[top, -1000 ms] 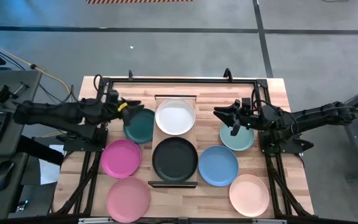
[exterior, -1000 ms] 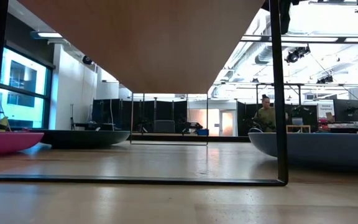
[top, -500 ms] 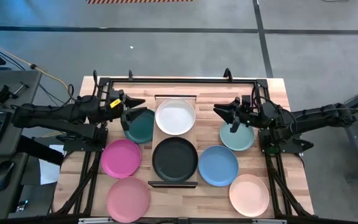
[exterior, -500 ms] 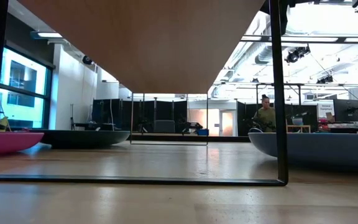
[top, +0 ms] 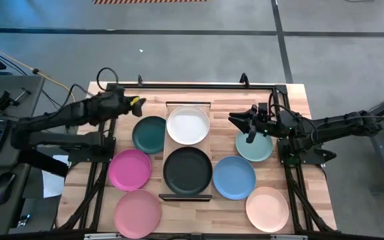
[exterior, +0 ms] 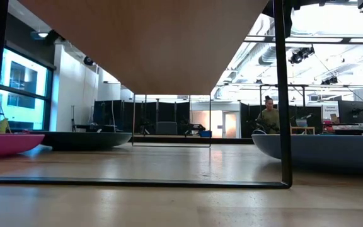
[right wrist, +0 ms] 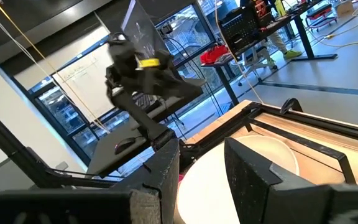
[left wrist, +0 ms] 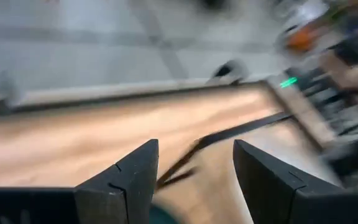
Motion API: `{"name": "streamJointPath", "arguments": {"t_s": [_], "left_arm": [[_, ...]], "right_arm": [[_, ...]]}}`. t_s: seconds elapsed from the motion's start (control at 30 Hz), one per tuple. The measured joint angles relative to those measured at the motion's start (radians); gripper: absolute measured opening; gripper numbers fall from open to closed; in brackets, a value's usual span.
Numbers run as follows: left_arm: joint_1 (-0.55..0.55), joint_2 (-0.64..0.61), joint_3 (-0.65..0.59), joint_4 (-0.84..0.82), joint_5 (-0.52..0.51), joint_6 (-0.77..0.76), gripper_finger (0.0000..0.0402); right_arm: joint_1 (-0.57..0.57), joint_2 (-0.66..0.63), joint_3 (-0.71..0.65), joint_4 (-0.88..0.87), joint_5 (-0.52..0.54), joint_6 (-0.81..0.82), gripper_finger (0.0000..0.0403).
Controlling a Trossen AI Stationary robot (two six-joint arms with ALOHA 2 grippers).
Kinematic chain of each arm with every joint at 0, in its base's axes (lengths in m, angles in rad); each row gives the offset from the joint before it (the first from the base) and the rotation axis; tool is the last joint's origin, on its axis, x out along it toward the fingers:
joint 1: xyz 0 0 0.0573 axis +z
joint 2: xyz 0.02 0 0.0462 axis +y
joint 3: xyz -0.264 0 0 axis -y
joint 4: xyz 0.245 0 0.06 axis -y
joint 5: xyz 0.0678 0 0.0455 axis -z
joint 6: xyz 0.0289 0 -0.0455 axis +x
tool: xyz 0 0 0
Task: Place and stack plates onto a shelf
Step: Stack the green plate on top of the black plate on the shelf
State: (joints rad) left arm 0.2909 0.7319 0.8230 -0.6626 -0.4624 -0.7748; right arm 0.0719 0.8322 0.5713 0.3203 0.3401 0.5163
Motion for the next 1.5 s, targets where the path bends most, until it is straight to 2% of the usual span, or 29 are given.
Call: {"name": "streamJointPath", "arguments": {"t_s": [0.2, 0.27, 0.43, 0.67, 0.9, 1.2, 1.33, 1.5], "left_arm": [[0.209, 0.082, -0.011, -0.317, 0.182, -0.019, 0.0198], [0.242, 0.113, -0.041, -0.354, 0.238, -0.019, 0.0198], [0.267, 0.191, -0.124, -0.323, 0.353, -0.019, 0.0198], [0.266, 0.287, -0.215, -0.271, 0.325, -0.059, 0.0198], [0.266, 0.349, -0.272, -0.144, 0.359, -0.062, 0.0198], [0.266, 0.427, -0.29, -0.094, 0.373, -0.06, 0.0196], [0.266, 0.467, -0.29, -0.087, 0.364, -0.047, 0.0175], [0.266, 0.493, -0.29, -0.07, 0.363, -0.034, 0.012]], "right_arm": [[0.0, 0.0, 0.0, -0.01, 0.0, 0.0, 0.011], [0.0, 0.0, 0.0, -0.01, 0.0, 0.002, 0.011], [0.0, 0.0, 0.0, -0.026, -0.007, 0.01, 0.011], [0.0, 0.0, 0.0, -0.047, -0.011, 0.01, 0.011], [0.0, 0.0, 0.0, -0.048, -0.011, 0.008, 0.011], [0.0, 0.0, 0.0, -0.055, -0.011, 0.008, 0.011], [0.0, 0.0, 0.0, -0.055, -0.011, 0.008, 0.011], [0.0, 0.0, 0.0, -0.073, -0.011, 0.008, 0.011]]}}
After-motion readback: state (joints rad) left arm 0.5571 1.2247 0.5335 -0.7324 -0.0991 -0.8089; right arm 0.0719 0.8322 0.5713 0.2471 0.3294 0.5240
